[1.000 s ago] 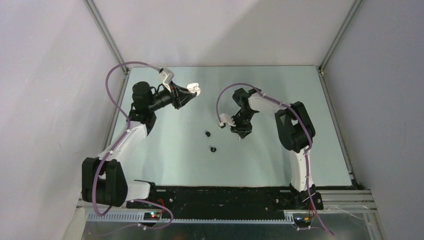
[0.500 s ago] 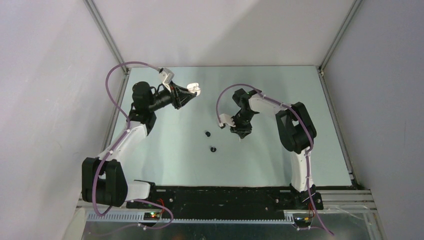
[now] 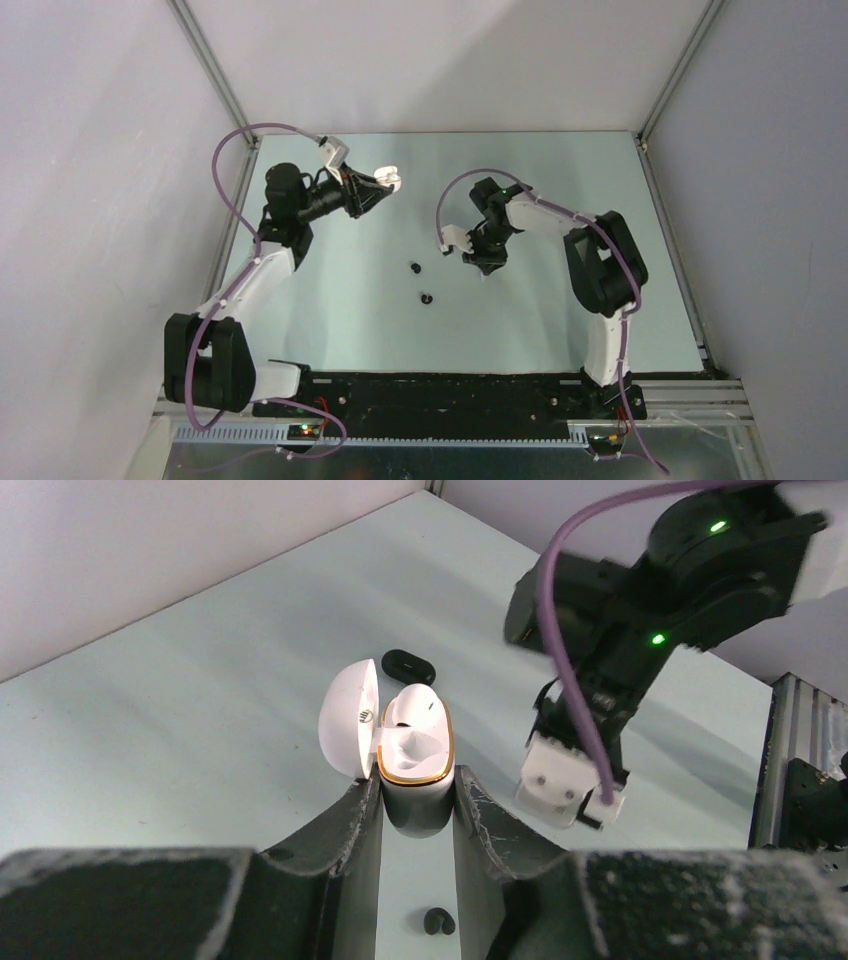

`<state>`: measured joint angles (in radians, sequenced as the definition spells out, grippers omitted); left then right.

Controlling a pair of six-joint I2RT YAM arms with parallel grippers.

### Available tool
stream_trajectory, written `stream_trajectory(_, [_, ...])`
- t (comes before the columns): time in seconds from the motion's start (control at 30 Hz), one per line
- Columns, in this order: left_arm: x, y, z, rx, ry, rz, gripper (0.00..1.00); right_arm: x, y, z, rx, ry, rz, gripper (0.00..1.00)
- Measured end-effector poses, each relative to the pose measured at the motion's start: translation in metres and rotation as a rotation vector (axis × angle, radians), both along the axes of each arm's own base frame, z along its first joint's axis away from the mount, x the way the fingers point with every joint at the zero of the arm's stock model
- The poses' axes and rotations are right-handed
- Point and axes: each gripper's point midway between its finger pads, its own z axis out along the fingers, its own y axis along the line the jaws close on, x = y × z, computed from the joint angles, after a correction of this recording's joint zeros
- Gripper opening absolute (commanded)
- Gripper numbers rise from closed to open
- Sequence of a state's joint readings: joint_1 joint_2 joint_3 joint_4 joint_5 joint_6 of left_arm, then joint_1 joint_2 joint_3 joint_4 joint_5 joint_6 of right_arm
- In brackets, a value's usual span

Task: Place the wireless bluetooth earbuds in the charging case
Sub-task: Pick up the left earbud from the center of the board, then insert the left earbud into the left side groove of the charging case.

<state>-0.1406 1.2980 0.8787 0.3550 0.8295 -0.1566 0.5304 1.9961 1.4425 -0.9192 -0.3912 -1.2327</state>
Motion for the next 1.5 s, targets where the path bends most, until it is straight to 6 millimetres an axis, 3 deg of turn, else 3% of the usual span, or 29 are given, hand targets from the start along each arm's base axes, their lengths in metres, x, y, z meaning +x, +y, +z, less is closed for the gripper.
stream_trajectory(0.07, [0.001,0.0,-0.002,0.001,0.009,0.0,0.0,0.006,-0.003,0.013,0.006,-0.049,-0.031,0.0])
stream_trajectory(0.13, [0.004,-0.001,-0.006,0.004,0.028,0.0,0.0,0.022,-0.005,0.042,0.033,-0.16,-0.07,0.0])
stream_trajectory(0.23, [0.007,-0.003,-0.011,0.014,0.035,-0.001,0.0,0.051,-0.004,0.102,0.104,-0.38,-0.14,0.0])
stream_trajectory(0.33, [0.006,-0.008,-0.013,0.027,0.026,-0.013,0.0,0.071,0.001,0.176,0.189,-0.63,-0.21,0.0])
stream_trajectory(0.43, [0.002,-0.019,-0.008,0.022,-0.014,-0.037,0.0,0.072,0.019,0.238,0.276,-0.837,-0.238,0.0])
stream_trajectory(0.57, [-0.005,-0.031,-0.002,0.001,-0.08,-0.065,0.0,0.052,0.048,0.293,0.402,-1.013,-0.235,0.0])
stream_trajectory(0.7, [-0.019,-0.041,-0.007,-0.013,-0.12,-0.087,0.0,0.024,0.051,0.304,0.464,-1.094,-0.188,0.0])
stream_trajectory(0.83, [-0.039,-0.054,-0.014,-0.018,-0.13,-0.133,0.0,0.009,0.051,0.313,0.478,-1.15,-0.143,0.0])
stream_trajectory(1.1, [-0.077,-0.069,-0.007,-0.017,-0.247,-0.18,0.0,-0.024,0.086,0.344,0.585,-1.277,-0.048,0.0])
stream_trajectory(1.5, [-0.078,-0.068,-0.01,0.016,-0.389,-0.067,0.0,-0.038,0.095,0.33,0.617,-1.371,0.011,0.0])
